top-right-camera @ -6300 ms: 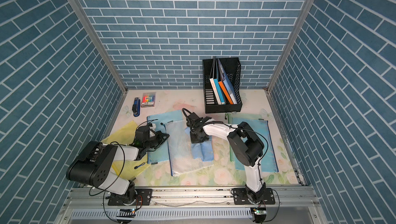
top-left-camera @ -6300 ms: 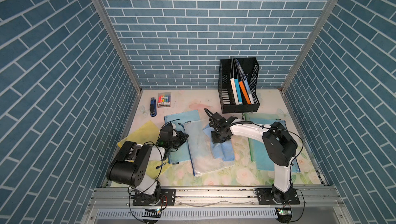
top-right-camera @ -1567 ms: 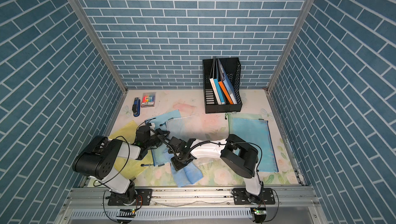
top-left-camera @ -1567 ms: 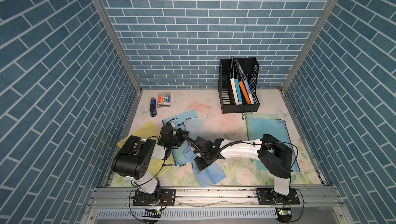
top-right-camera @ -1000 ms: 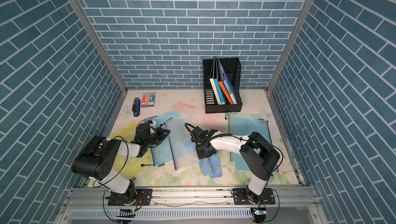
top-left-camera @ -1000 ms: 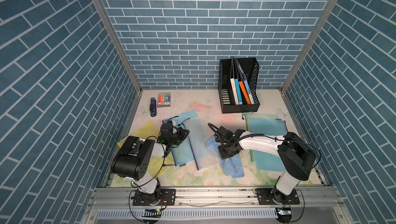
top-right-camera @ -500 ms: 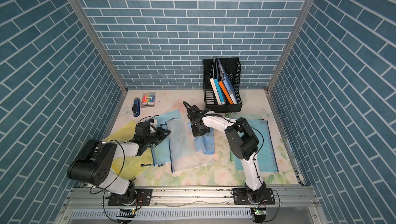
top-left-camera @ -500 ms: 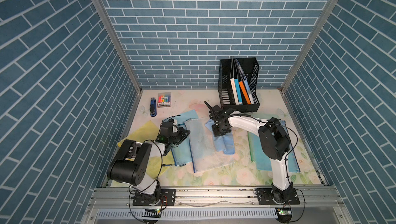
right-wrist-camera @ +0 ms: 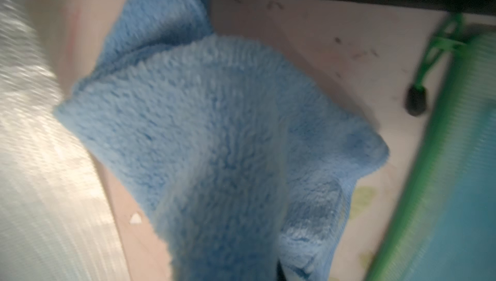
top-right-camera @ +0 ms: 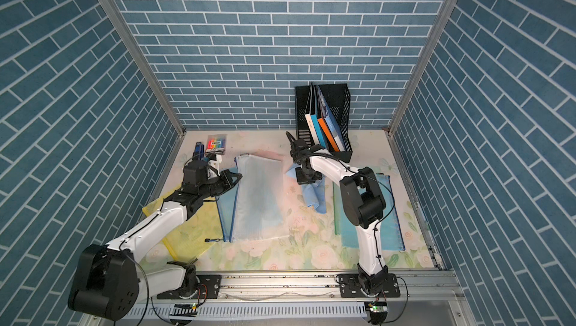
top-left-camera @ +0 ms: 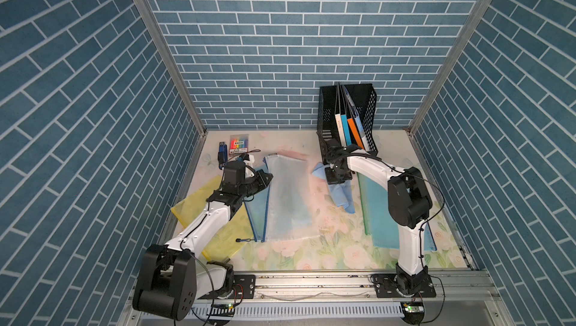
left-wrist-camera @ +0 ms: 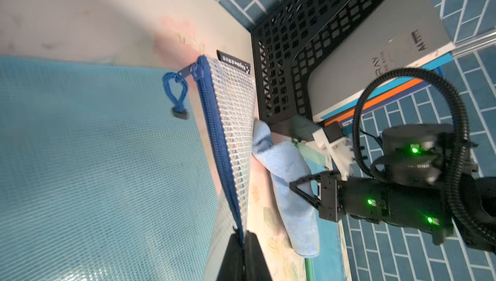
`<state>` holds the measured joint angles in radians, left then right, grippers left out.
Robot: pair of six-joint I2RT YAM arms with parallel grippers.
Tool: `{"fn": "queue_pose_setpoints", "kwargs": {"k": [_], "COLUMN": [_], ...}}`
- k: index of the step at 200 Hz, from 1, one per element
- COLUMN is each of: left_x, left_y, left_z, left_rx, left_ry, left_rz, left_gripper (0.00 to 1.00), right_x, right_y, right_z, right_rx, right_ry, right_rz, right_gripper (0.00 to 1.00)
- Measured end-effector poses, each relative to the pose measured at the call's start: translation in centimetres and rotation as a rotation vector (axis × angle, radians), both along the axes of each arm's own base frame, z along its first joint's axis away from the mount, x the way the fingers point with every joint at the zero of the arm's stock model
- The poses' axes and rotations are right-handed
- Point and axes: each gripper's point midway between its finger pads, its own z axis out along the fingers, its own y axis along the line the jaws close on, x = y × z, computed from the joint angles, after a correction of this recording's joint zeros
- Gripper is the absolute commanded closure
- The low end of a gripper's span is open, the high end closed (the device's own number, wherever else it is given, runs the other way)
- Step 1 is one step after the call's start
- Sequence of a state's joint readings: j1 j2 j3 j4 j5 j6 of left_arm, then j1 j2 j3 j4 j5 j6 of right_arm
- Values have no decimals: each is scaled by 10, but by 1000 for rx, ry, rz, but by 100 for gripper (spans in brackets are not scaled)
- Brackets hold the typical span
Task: Wipe the document bag
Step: Adjust the document bag at the center of the board.
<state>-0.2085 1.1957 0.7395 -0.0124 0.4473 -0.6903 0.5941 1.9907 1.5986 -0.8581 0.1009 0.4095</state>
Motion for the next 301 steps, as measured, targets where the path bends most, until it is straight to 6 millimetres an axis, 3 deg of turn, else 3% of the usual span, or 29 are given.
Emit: {"fn": "queue_pose_setpoints", "kwargs": {"k": [18,31,66,89,108,122,135,146,175,192,209,227,265,301], "left_x": [3,6,7,3,0,-4,-10,-16,-27,-34,-41,-41,-29,-19], "left_y": [11,19,49,63,63,48,21,-8,-79,-104,-119,-131,-181,-214], "left_z": [25,45,104,143,168,174,165,145,50,-1,-30,-39,-25,-27], "left_rx": [84,155,356,446,485,491,487,479,510,525,477,406,198,18], "left_ry": [-25,-39,-96,-123,-142,-156,-152,-129,32,117,160,171,122,143], "left_rz": [27,44,114,143,143,109,43,-33,-203,-249,-261,-246,-245,-226], "left_gripper": [100,100,100,100,100,100,100,100,100,100,100,100,100,100], "right_x": [-10,-18,-47,-54,-53,-53,-53,-53,-53,-54,-59,-67,-74,-83], "right_y": [-1,-1,-9,-11,-10,-9,-8,-8,-8,-10,-17,-28,-47,-69], "right_z": [19,21,-5,-11,-10,-9,-7,-5,-1,1,2,7,33,57], "right_rx": [21,31,10,8,16,22,27,31,37,39,35,36,69,85], "right_ry": [-26,-24,61,88,87,84,82,79,69,62,57,52,-15,-92], "right_rz": [9,20,33,35,36,37,38,38,39,36,29,14,-33,-90], "right_gripper": [100,100,100,100,100,100,100,100,100,100,100,100,100,100]}}
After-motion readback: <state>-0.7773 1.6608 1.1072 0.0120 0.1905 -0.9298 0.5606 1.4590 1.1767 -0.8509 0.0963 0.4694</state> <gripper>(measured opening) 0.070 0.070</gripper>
